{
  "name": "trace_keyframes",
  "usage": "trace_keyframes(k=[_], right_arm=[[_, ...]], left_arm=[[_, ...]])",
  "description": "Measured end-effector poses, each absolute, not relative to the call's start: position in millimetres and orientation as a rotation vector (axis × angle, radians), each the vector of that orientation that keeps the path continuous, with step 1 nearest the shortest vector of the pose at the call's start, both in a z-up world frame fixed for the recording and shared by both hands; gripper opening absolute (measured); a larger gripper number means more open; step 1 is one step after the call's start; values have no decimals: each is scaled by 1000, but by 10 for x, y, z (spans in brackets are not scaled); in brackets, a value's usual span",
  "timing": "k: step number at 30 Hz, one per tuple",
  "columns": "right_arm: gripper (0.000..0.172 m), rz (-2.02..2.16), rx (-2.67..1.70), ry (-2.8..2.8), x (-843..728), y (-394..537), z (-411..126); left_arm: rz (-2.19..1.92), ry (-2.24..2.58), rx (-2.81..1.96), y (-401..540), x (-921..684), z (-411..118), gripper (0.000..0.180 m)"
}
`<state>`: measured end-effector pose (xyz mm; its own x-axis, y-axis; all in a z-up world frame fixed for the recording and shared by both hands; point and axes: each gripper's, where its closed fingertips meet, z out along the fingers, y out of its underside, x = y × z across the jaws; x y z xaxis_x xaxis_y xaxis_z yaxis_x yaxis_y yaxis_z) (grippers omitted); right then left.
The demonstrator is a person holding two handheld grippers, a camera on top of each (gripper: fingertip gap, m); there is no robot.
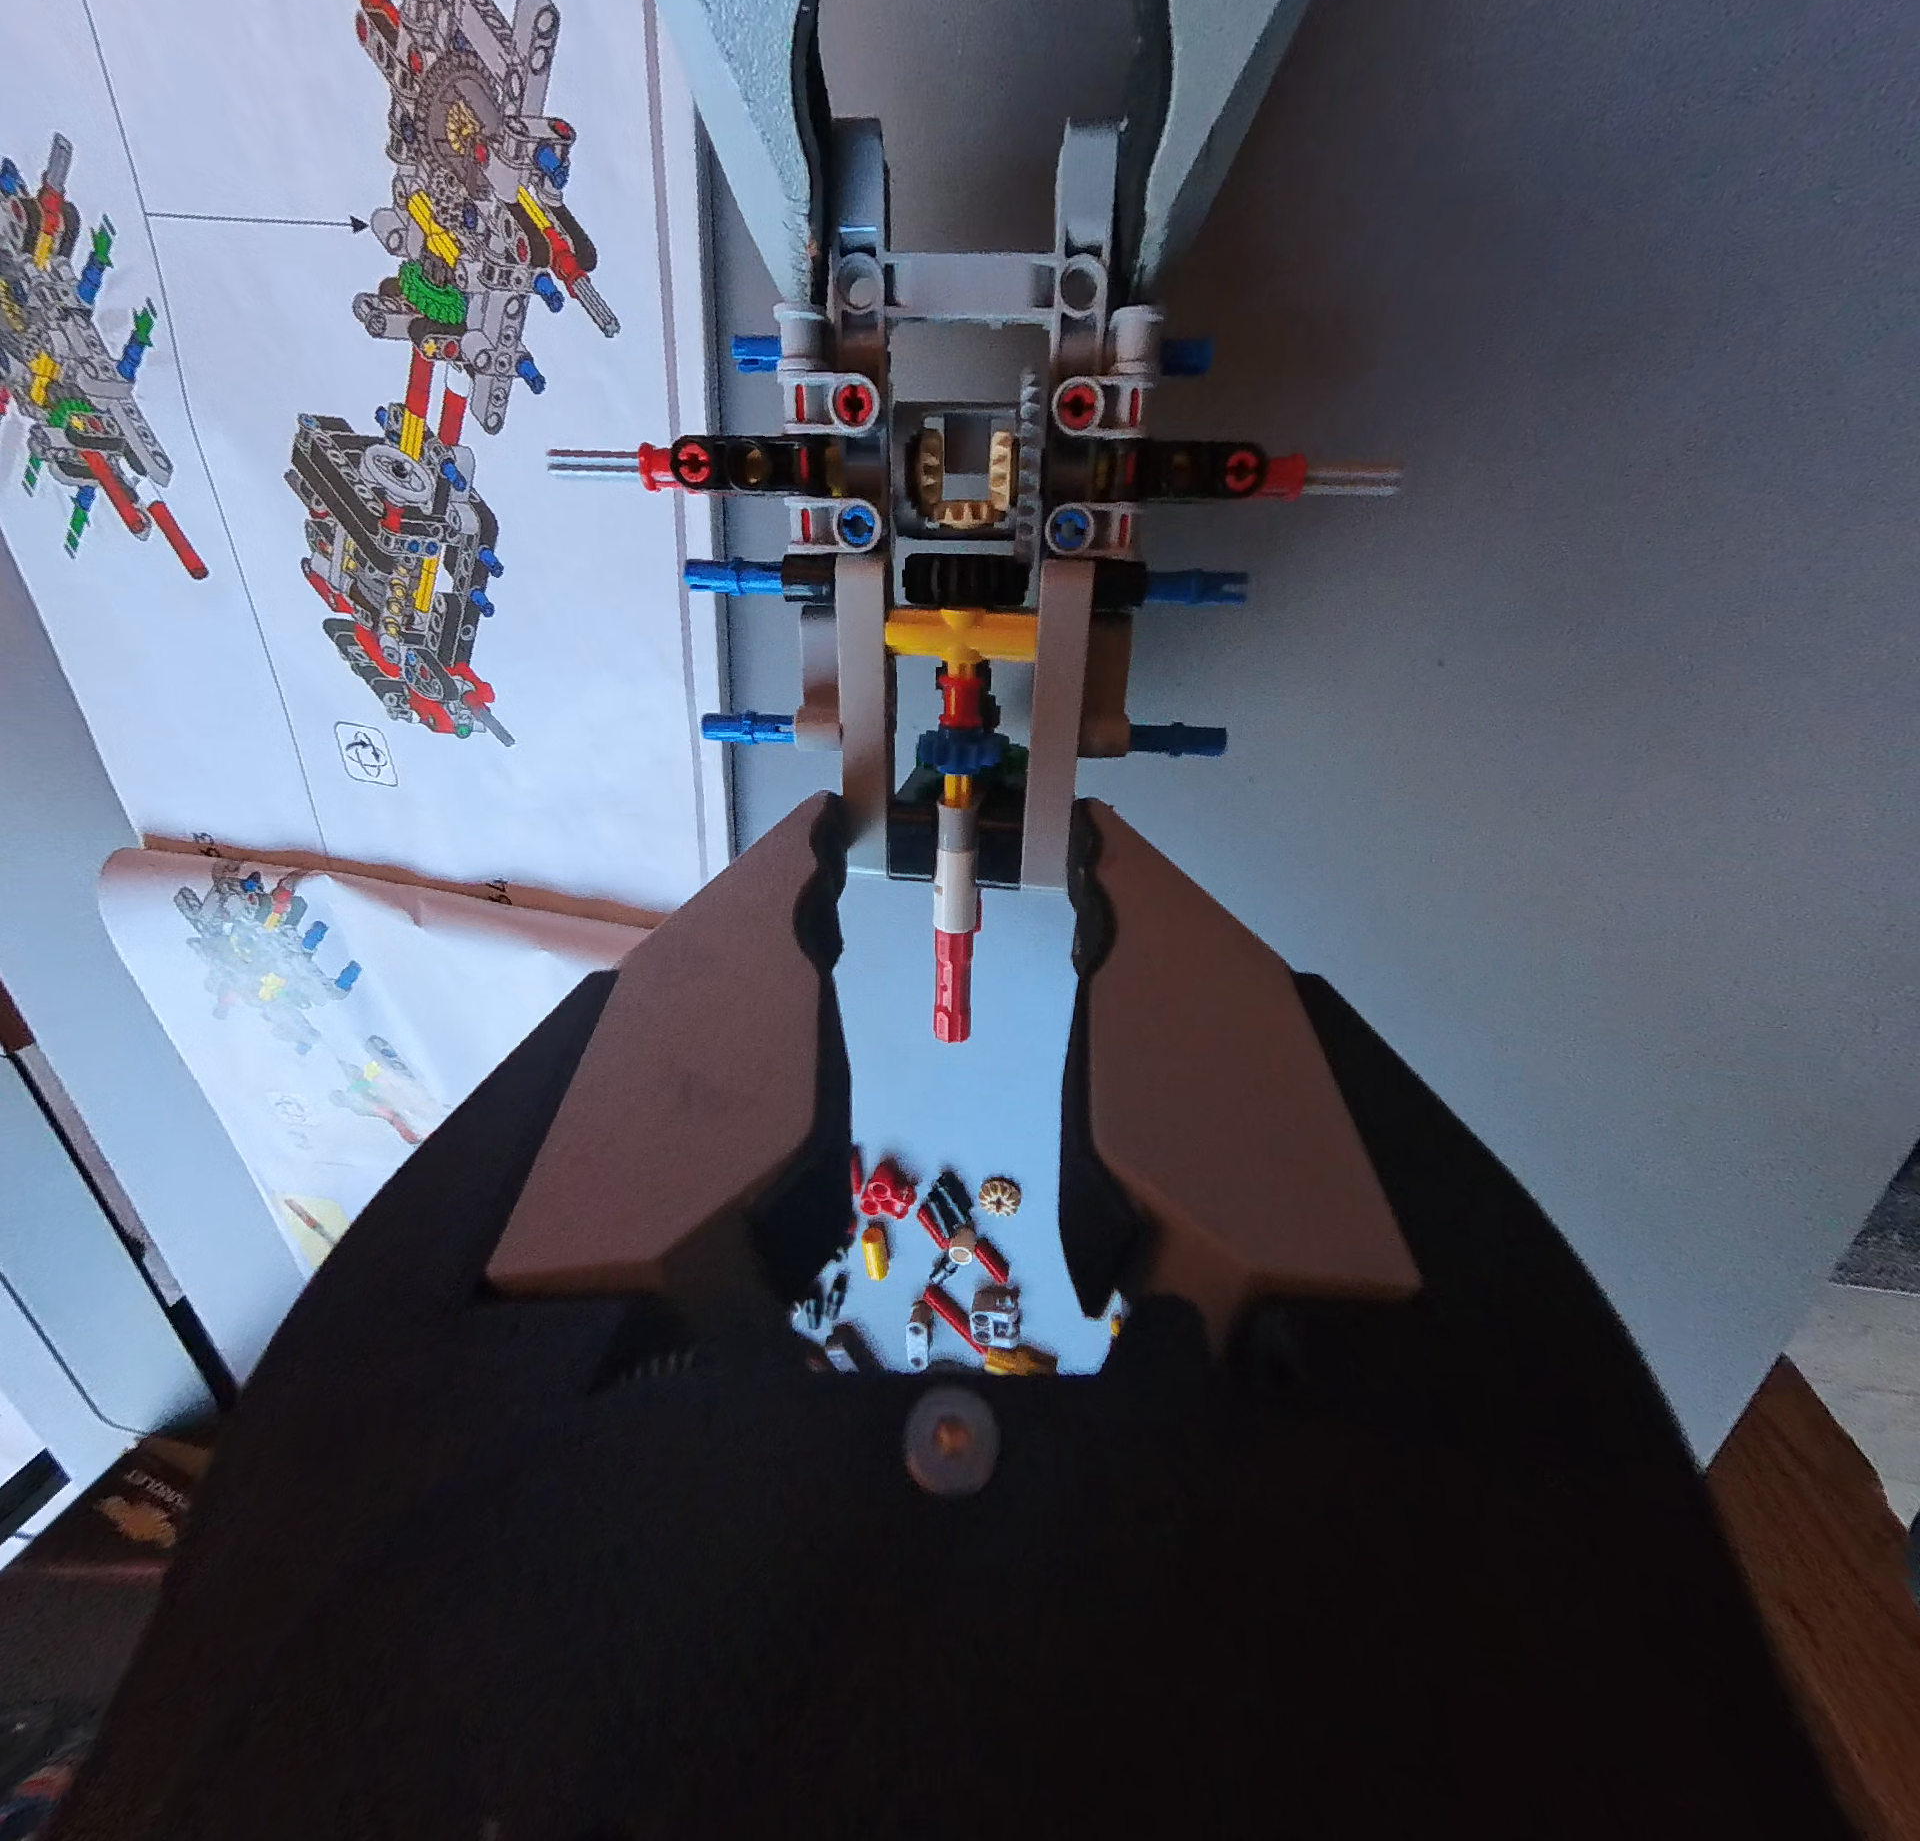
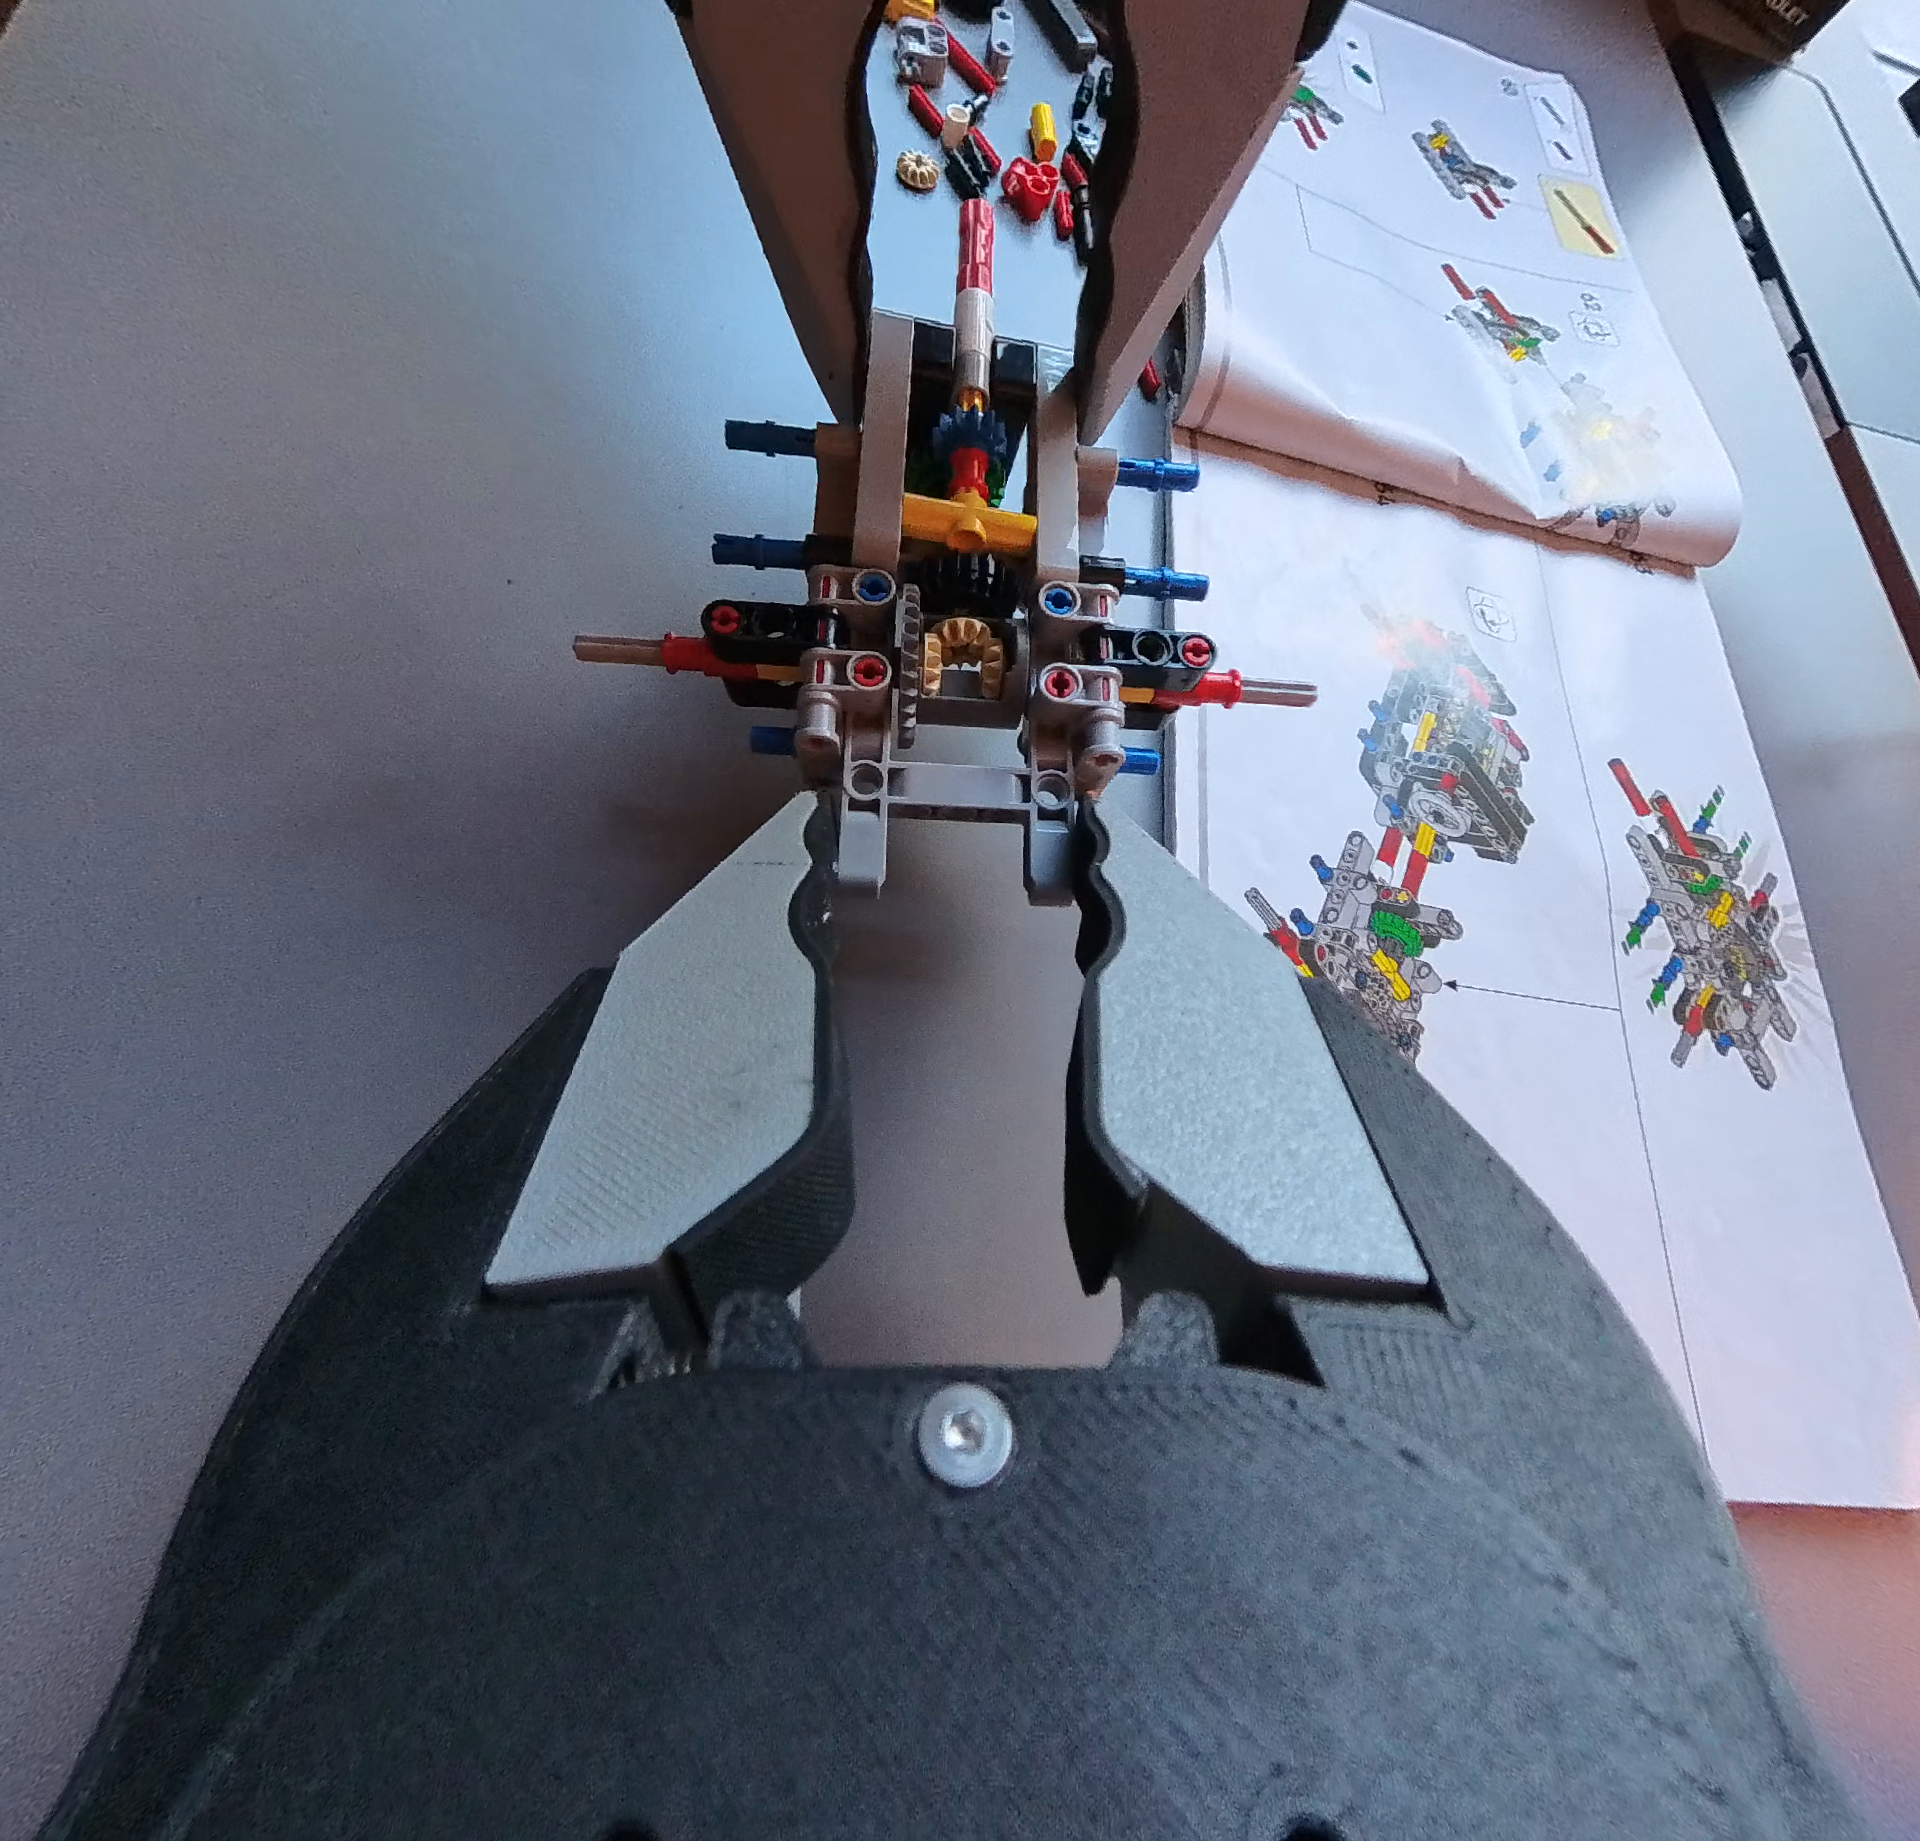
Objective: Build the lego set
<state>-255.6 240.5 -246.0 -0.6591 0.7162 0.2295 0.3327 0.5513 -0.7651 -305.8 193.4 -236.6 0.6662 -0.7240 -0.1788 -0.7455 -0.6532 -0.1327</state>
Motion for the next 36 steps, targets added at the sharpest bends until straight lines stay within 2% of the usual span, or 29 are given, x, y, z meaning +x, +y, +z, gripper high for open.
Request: trace_keyframes(k=[22,26,29,32,34,36], right_arm=[[43,986,-910,-2263,-2586,2486,-2548],[43,995,-906,-2255,-2595,2482,-2541],[43,1034,-920,-2237,-2597,2489,-2511],[43,1079,-948,-2220,-2604,2522,-2482],[43,1081,-962,-2222,-2610,2541,-2501],[43,1060,-963,-2234,-2615,2542,-2532]], left_arm=[[165,1143,-2652,2048,-3092,-2457,40],[47,1058,-2662,2040,-3027,-2444,52],[49,1007,-2649,2036,-3120,-2394,69],[7,954,-2615,2009,-3175,-2332,65],[-61,933,-2570,1993,-3141,-2310,41],[-111,915,-2545,1999,-3118,-2355,29]])
